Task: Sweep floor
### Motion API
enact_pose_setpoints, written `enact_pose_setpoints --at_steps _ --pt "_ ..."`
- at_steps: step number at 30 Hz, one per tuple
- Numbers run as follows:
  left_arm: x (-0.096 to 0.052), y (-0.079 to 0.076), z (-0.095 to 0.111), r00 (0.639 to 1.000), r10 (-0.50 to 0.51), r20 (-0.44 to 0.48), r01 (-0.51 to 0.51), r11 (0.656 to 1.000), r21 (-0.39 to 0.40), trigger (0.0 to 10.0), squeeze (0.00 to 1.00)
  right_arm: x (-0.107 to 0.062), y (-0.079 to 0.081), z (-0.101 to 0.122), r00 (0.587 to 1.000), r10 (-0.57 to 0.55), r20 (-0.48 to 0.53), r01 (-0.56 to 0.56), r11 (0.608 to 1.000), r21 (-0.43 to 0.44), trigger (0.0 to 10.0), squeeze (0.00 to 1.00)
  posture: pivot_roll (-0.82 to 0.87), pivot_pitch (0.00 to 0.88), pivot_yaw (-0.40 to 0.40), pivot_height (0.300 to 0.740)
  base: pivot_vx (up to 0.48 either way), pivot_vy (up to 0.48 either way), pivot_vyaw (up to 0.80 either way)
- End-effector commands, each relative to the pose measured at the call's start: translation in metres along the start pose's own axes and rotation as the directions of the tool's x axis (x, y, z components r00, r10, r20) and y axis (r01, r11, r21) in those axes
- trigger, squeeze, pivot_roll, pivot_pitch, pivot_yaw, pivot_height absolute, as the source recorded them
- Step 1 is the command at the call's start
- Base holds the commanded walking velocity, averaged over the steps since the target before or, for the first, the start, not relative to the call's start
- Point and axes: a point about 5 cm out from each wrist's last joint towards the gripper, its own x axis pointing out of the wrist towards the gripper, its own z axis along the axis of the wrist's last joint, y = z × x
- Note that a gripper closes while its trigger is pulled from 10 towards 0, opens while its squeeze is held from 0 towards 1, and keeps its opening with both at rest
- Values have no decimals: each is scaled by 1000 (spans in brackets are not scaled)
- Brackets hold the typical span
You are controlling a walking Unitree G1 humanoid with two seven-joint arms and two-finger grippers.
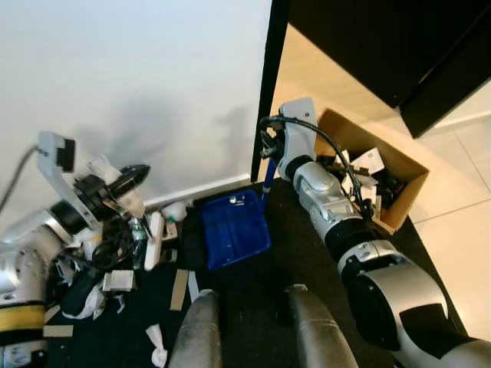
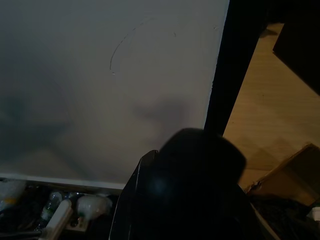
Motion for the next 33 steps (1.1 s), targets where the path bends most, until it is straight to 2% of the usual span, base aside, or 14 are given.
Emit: enact_pose_setpoints --at_steps 1,2,5,6,8,9,11,14,15,19,24,25,28,33 --pt "-3 2 -51 998 30 -62 -44 973 -226 10000 0 -11 6 -39 988 17 -153 -9 999 54 10000 0 114 380 -31 740 0 0 0" --pt "-3 2 -51 998 30 -62 -44 973 -226 10000 0 -11 6 -39 988 17 -153 -9 999 54 10000 0 114 380 -31 740 0 0 0" --pt "9 -15 -113 994 39 -98 -80 883 -463 10000 0 -11 5 -39 988 13 -152 -4 998 58 10000 0 89 382 -33 740 0 0 0" --pt "9 -15 -113 994 39 -98 -80 883 -463 10000 0 -11 5 -39 988 13 -152 -4 998 58 10000 0 89 382 -33 740 0 0 0" --pt "25 -33 -133 998 34 -56 -61 814 -578 10000 0 -12 4 -40 989 11 -150 -2 998 59 10000 0 77 383 -34 740 0 0 0" --pt "25 -33 -133 998 34 -56 -61 814 -578 10000 0 -12 4 -40 989 11 -150 -2 998 59 10000 0 77 383 -34 740 0 0 0" --pt "47 -51 -133 999 12 40 18 731 -683 10000 0 -13 2 -41 988 9 -151 0 998 61 10000 0 66 387 -37 740 0 0 0" --pt "67 -76 -132 993 -60 104 118 649 -751 10000 0 -13 0 -41 988 7 -154 2 998 63 10000 0 59 390 -38 740 0 0 0" --pt "67 -76 -132 993 -60 104 118 649 -751 10000 0 -13 0 -41 988 7 -154 2 998 63 10000 0 59 390 -38 740 0 0 0" --pt "82 -117 -143 970 -222 95 205 552 -808 10000 0 -13 -3 -40 988 0 -154 11 997 70 10000 0 51 397 -31 740 0 0 0" --pt "86 -142 -156 949 -310 61 217 499 -839 10000 0 -12 -5 -37 989 -9 -149 20 997 76 10000 0 42 399 -26 740 0 0 0" --pt "92 -157 -160 939 -338 63 221 452 -864 10000 0 -12 -8 -35 990 -15 -143 27 996 82 10000 0 41 399 -28 740 0 0 0" --pt "94 -161 -160 937 -342 67 222 438 -871 10000 0 -12 -9 -35 990 -16 -142 28 996 84 10000 0 42 399 -28 740 0 0 0" --pt "110 -183 -142 910 -387 147 299 367 -881 10000 0 -12 -12 -34 990 -19 -136 34 994 104 10000 0 41 397 -31 740 0 0 0"
